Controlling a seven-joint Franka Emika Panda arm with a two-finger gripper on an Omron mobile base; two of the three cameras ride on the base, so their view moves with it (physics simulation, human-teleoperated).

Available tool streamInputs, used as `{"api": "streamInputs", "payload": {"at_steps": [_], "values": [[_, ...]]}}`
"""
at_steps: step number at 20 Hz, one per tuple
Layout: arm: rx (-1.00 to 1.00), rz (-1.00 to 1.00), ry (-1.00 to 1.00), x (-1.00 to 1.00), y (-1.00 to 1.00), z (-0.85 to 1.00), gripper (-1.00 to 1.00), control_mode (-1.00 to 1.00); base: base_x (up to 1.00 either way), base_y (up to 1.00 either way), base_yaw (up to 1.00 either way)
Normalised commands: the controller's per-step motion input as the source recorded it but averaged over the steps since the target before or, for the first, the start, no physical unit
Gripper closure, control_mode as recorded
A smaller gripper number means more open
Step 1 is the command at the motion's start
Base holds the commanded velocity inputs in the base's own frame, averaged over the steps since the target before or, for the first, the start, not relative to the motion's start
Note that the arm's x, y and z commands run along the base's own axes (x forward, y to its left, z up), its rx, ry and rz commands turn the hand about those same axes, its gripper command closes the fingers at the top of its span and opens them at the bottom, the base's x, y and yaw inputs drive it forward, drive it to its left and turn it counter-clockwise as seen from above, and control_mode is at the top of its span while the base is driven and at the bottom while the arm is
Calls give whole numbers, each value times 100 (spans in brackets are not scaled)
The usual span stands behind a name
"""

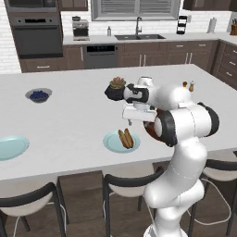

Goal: Place one bun and one sausage from the bowl on each plate.

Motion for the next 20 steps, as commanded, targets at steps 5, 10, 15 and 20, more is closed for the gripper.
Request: {"api": "streamInputs", "payload": {"at_steps": [5,10,15,20], "values": [[12,-19,5,-1,-96,25,-100,-100,0,0,0],[16,-32,18,7,-76,20,-100,-100,0,0,0],[8,-40,17,7,-39,-3,-100,-100,0,0,0],[-1,-37,1,14,-25,-43,-100,-100,0,0,0]]}}
